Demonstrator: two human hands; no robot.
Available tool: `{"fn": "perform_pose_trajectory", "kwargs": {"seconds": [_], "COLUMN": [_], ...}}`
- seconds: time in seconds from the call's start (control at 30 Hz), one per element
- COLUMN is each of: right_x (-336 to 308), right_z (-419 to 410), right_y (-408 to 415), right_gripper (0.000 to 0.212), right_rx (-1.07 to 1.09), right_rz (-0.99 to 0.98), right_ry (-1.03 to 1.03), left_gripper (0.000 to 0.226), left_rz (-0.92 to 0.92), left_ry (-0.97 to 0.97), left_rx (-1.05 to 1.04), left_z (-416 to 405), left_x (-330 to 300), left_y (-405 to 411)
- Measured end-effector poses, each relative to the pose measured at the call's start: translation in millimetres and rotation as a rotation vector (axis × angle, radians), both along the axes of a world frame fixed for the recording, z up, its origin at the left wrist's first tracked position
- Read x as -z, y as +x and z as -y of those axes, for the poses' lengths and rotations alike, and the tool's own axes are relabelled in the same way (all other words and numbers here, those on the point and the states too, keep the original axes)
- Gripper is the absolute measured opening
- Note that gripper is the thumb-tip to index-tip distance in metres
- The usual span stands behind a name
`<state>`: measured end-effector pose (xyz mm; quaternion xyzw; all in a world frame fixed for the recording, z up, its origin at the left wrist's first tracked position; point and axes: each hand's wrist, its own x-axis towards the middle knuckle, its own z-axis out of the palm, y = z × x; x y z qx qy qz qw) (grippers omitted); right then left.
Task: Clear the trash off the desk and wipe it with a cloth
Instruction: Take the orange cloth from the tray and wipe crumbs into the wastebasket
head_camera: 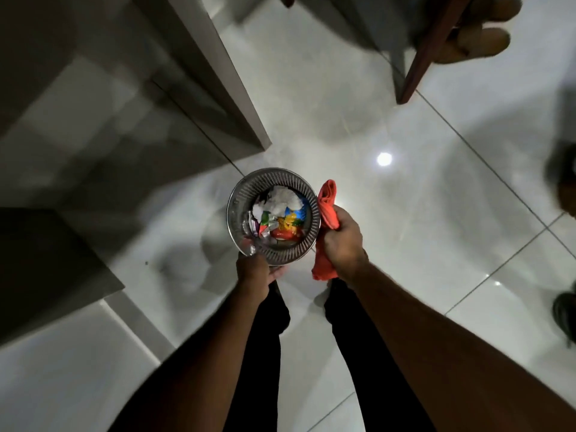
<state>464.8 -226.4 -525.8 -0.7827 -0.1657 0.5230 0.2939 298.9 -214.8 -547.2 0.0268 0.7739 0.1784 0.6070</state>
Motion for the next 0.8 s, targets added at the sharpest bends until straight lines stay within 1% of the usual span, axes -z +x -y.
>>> {"fn": "perform_pose_trajectory", "kwargs": {"seconds": [0.07, 0.13, 0.2, 0.27, 0.37, 0.43, 0.5, 0.57, 0.67, 0.73, 0.77, 0.8], "right_x": [-25.7, -72.1, -136.9, -201.5, -329.6, -354.8, -397.2, -449.7, -508.8, -527.7, -532.4, -531.1], "right_z": [-7.3, -10.3, -15.3, -16.7, -27.9, -29.7, -42.1, -59.2, -115.9, -166.8, -191.9, -213.9], "right_y": [5.5, 10.5, 11.7, 11.1, 4.9, 7.7, 6.1, 2.7, 2.5, -2.9, -9.9, -17.2], "right_gripper": [0.059, 0.052, 0.053, 0.063, 0.066, 0.066, 0.065, 0.063, 0.059, 0.055, 0.057, 0.061], "right_rx": [0.058, 0.058, 0.061, 0.053, 0.029, 0.019, 0.023, 0.027, -0.055, -0.219, -0.312, -0.411], "right_rz": [-0.027, -0.032, -0.05, -0.078, -0.162, -0.183, -0.191, -0.104, 0.161, 0.385, 0.465, 0.495], "right_ry": [0.028, 0.081, 0.143, 0.18, 0.241, 0.245, 0.266, 0.345, 0.584, 0.673, 0.687, 0.69], "left_gripper": [0.026, 0.02, 0.025, 0.032, 0.034, 0.037, 0.034, 0.032, 0.034, 0.034, 0.033, 0.031], "left_rz": [0.003, 0.012, 0.062, 0.126, 0.232, 0.21, 0.218, 0.241, 0.251, 0.217, 0.215, 0.206], "left_ry": [0.061, 0.08, 0.066, 0.064, 0.109, 0.09, 0.093, 0.13, 0.149, 0.153, 0.157, 0.161], "left_rx": [-0.002, -0.017, -0.07, -0.077, -0.152, -0.173, -0.205, -0.248, -0.301, -0.288, -0.3, -0.328], "left_z": [-4.8, -5.5, -8.2, -11.0, -21.9, -25.0, -30.5, -31.9, -35.6, -34.8, -33.2, -31.8], "left_x": [-33.2, -86.0, -147.0, -208.8, -320.3, -340.6, -374.6, -404.4, -429.9, -436.3, -438.9, -441.8], "left_y": [7.9, 9.2, 1.0, -2.0, -17.2, -10.4, -14.1, -18.6, -19.3, -19.4, -20.3, -21.3]}}
